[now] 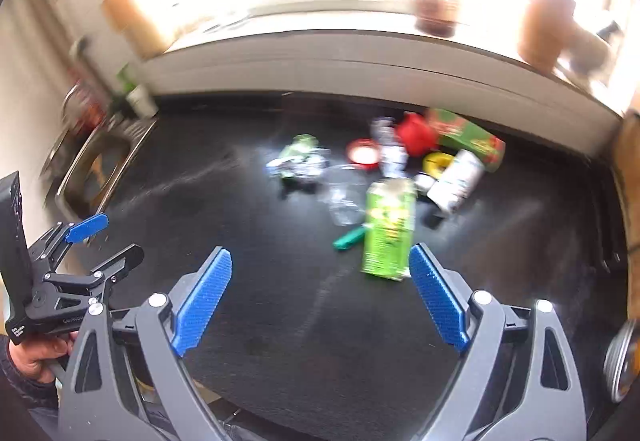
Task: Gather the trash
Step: 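Return both tools to the countertop trash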
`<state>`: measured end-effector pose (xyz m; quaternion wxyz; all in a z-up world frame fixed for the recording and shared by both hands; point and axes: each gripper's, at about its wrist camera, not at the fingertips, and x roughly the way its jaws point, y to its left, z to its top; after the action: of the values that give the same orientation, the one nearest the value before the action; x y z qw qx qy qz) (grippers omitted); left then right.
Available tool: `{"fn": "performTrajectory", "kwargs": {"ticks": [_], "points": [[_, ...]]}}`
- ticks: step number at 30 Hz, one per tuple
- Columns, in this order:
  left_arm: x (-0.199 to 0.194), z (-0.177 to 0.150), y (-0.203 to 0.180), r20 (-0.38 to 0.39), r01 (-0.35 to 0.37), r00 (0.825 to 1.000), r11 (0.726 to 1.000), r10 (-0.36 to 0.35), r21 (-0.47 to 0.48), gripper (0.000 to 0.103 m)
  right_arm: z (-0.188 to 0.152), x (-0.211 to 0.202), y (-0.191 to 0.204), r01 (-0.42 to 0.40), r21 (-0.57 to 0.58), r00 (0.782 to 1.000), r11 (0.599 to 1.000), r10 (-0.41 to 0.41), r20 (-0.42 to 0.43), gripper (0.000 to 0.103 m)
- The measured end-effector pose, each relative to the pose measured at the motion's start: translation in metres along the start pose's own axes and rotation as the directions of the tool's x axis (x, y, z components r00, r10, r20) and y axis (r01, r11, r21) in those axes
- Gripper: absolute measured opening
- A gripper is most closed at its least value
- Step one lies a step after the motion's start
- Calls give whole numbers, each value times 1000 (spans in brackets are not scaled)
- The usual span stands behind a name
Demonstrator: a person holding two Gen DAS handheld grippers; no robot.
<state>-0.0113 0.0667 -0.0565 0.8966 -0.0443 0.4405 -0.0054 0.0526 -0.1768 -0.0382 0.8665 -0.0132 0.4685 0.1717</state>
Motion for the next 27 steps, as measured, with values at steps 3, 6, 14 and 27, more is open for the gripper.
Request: {"fn": "performTrajectory", "kwargs": {"ticks": [3, 6, 14, 27], "points": [[16, 18, -40, -5, 42, 999, 996, -41, 82, 93, -6, -10, -39, 39, 66, 999, 997, -40, 14, 87], [24, 24, -69, -13, 62, 998, 989, -61, 137, 93, -15, -14, -62, 47, 100, 999, 994, -48, 10, 87], [49, 42, -81, -43, 72, 997, 986, -66, 153, 93, -11, -5, -79, 44, 105, 999, 994, -43, -7, 87], [117, 62, -65, -93, 52, 995, 983, -36, 175, 93, 6, 65, -91, 37, 88, 995, 995, -28, -99, 78]]}}
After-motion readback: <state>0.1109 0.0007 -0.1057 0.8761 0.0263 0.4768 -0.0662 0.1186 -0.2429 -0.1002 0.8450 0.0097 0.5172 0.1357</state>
